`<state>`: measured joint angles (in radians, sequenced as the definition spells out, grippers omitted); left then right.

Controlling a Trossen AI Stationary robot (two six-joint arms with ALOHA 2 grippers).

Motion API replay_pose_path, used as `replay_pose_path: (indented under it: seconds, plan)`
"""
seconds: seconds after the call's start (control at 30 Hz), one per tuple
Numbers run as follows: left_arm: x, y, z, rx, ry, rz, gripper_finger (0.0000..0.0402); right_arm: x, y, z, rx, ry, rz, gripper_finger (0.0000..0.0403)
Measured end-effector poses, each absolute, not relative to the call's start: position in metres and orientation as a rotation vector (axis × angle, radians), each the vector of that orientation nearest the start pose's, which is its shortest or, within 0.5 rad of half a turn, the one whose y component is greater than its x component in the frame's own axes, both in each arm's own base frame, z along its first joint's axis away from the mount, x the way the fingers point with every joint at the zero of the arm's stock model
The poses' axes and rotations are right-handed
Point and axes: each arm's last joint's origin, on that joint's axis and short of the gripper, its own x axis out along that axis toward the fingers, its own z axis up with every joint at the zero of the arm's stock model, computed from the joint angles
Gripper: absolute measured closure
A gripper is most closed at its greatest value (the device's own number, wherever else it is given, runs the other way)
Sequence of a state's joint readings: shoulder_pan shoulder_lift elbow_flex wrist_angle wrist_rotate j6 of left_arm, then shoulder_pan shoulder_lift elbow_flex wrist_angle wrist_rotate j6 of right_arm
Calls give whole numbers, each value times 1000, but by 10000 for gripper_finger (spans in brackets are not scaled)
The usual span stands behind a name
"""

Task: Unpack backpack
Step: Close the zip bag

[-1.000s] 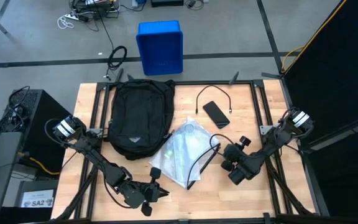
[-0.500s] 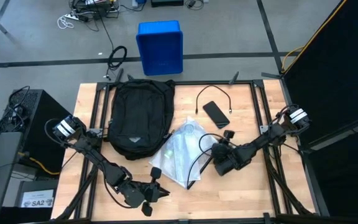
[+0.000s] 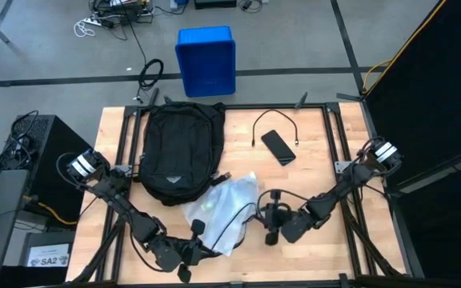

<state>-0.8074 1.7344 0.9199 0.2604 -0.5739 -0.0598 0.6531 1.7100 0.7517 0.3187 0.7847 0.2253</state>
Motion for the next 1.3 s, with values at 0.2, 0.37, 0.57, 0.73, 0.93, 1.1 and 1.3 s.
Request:
replay_pose_path:
  seconds: [0.2,0.37,0.57,0.73,0.93,1.1,1.3]
  plan:
    - [262,-248,190,206,312,-216,401,264,180,148,-205,437,-167,344]
    - [272,-242,199,180,230,-195,399,269,173,147,-181,443,-192,344]
    - [295,-230,201,184,222,-139,359,274,166,147,-162,444,-211,344]
    - [326,-219,194,204,263,-69,300,277,163,148,-150,444,-207,345]
    - [353,-201,189,187,343,75,235,277,163,148,-149,447,-200,345]
    - [355,-192,187,219,422,212,213,277,163,147,-150,447,-198,345]
    - [354,-189,183,173,459,240,211,276,163,147,-155,450,-196,345]
